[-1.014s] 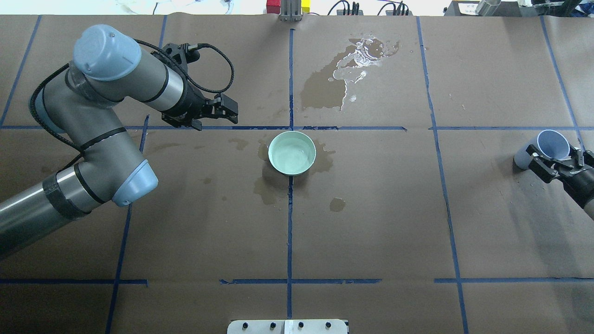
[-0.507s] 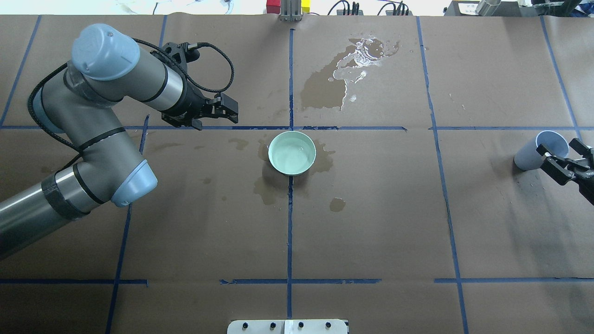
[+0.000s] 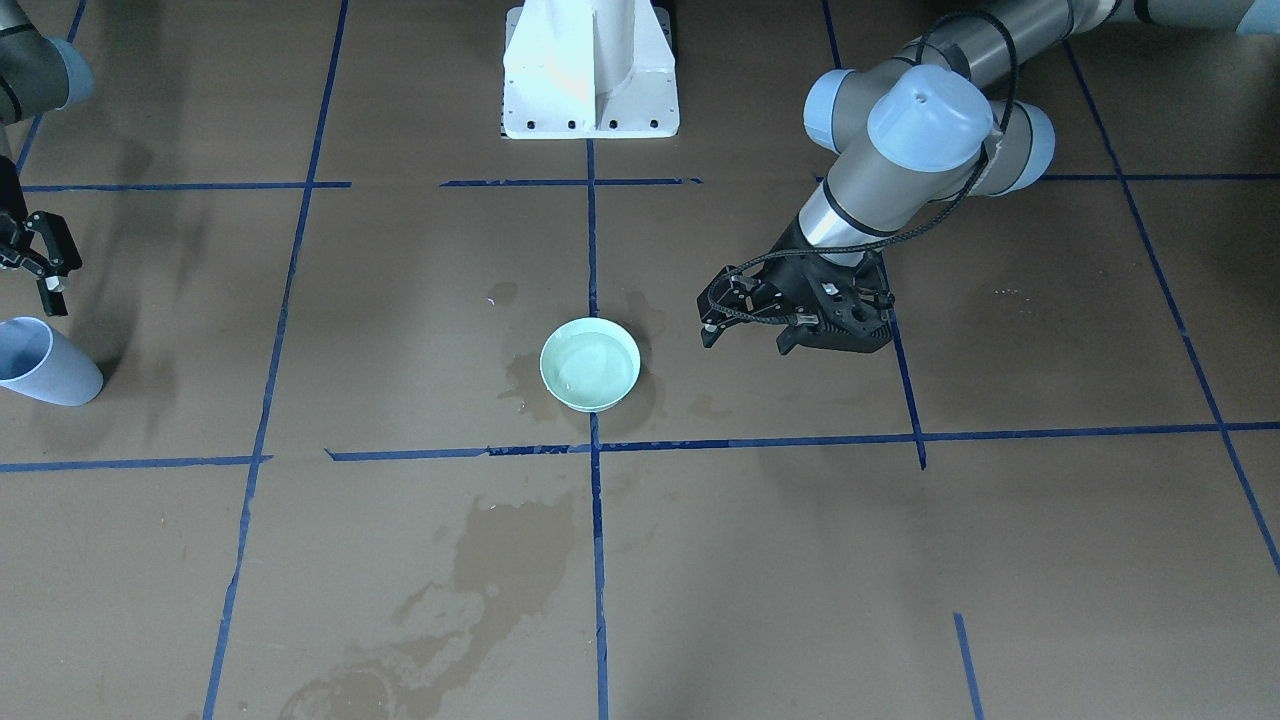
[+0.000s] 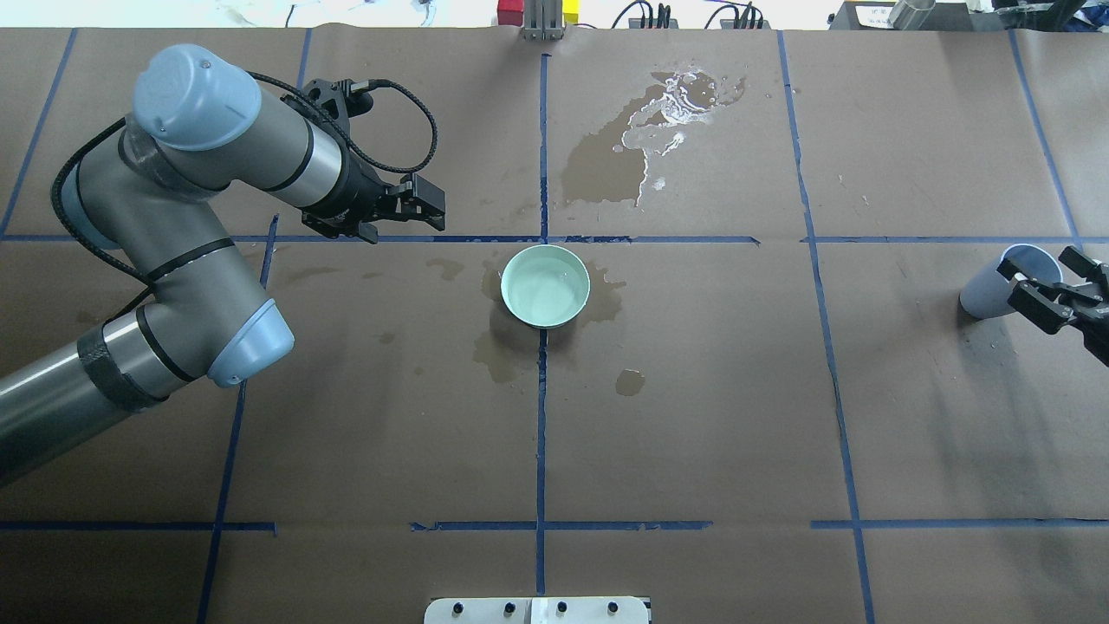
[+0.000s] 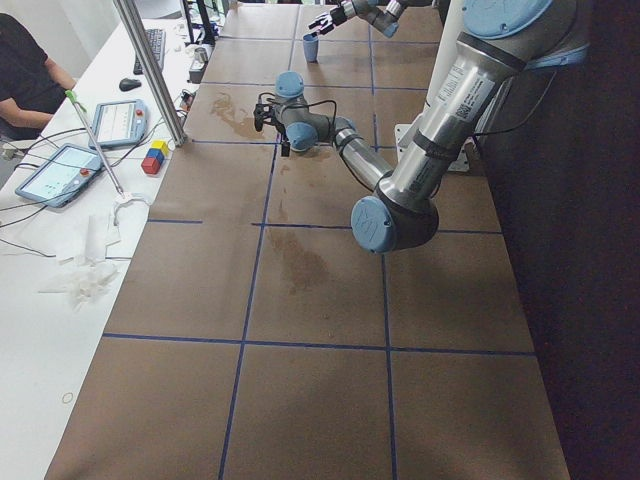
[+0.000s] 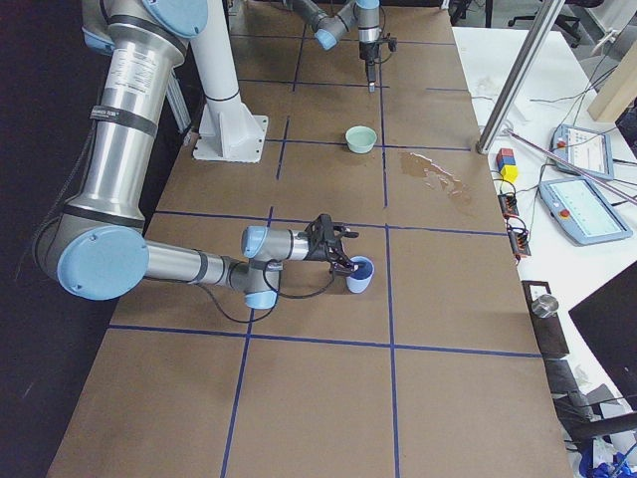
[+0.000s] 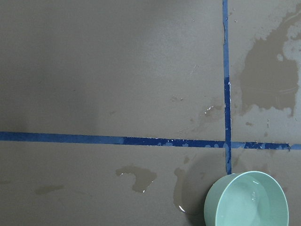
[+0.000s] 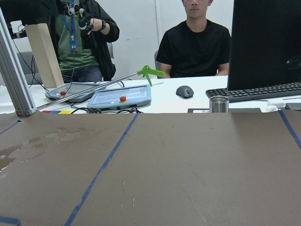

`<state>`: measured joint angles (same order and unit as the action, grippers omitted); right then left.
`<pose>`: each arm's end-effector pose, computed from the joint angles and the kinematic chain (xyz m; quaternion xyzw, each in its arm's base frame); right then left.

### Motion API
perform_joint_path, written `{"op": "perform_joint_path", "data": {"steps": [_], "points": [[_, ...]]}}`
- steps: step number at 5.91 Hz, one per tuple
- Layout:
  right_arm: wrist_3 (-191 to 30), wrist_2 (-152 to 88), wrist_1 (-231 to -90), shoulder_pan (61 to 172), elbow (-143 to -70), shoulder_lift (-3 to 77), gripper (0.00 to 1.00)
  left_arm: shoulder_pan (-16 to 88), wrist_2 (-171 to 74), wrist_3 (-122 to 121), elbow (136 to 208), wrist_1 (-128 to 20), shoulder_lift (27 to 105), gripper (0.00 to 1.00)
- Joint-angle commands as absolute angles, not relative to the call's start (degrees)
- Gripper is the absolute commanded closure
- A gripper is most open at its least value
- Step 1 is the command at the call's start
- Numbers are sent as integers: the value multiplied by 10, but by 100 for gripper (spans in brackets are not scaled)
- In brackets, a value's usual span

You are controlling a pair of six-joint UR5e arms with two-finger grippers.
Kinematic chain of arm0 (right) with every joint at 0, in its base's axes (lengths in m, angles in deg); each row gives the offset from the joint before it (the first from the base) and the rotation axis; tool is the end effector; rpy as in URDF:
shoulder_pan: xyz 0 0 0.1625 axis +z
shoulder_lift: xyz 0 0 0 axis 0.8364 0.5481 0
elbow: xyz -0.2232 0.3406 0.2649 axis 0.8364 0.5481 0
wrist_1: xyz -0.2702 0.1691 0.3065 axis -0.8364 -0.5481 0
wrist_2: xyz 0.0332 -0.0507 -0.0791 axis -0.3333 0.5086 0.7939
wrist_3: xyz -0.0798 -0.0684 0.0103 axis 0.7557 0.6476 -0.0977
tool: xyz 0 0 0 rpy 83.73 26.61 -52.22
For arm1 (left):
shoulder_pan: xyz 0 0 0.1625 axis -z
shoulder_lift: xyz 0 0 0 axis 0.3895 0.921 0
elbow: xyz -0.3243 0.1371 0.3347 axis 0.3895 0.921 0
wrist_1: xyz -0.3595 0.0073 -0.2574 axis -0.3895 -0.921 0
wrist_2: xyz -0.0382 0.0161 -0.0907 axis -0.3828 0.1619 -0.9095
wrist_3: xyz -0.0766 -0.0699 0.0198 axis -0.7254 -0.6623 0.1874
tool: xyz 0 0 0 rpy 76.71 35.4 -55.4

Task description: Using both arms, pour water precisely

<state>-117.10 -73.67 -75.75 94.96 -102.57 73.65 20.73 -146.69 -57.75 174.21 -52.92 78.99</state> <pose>-0.1820 -0.3708 0.6733 0.5177 -0.3980 0.1527 0.7418 0.4745 -0.5644 0.2846 0.0604 0.5330 -0.0559 0.8421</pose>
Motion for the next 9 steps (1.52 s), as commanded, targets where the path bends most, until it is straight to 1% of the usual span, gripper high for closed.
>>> {"op": "perform_joint_path", "data": {"steps": [1, 2, 3, 4, 5, 6, 7, 9], "points": [[-1170, -821, -858, 1023, -1087, 729, 0, 197, -1467, -602, 1731, -527, 797, 0], [-1152, -889, -914, 1078, -1117, 725, 0, 186, -1452, -618, 1700, -525, 828, 0], [-1123, -959, -985, 1126, -1150, 699, 0, 160, -1424, -632, 1682, -524, 848, 0], [-1111, -1043, -1043, 1180, -1160, 688, 0, 145, -1414, -651, 1672, -510, 866, 0], [-1062, -1176, -1123, 1271, -1157, 650, 0, 130, -1402, -660, 1668, -477, 886, 0], [-965, -1287, -1220, 1350, -1156, 630, 0, 111, -1392, -660, 1662, -450, 891, 1], [-831, -1340, -1334, 1407, -1161, 616, 0, 103, -1391, -662, 1656, -431, 894, 9], [-638, -1433, -1554, 1474, -1159, 583, 0, 93, -1369, -673, 1587, -432, 942, 34]]}}
